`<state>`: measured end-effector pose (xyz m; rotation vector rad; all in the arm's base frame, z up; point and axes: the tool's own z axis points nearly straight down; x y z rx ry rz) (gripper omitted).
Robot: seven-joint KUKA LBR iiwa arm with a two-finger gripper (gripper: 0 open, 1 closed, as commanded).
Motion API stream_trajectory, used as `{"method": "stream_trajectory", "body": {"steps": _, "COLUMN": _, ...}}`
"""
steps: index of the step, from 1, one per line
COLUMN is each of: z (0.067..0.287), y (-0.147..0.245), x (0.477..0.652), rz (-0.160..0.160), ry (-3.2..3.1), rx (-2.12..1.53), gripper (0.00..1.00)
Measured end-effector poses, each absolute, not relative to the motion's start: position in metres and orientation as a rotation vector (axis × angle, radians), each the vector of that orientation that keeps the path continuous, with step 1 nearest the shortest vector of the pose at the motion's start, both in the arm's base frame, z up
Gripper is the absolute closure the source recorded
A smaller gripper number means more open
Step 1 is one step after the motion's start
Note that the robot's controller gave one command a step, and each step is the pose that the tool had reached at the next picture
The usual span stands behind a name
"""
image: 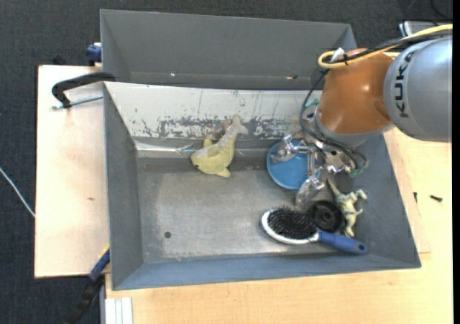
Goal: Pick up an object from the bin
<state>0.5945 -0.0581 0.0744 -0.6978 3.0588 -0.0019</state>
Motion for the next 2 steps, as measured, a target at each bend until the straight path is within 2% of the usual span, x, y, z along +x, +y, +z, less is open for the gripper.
{"method": "stream_trajectory", "body": {"steps": 1, "z": 0.077, "y": -0.060, "x": 0.595, "rz": -0.006, "ry": 3.061, "rx": -0.695, "gripper": 1.00}}
{"method": "stream_trajectory", "body": {"steps": 2, "z": 0.186, "y": -0.067, "x": 0.577, "rz": -0.006, "ry": 3.046, "rx": -0.711, "gripper": 1.00}}
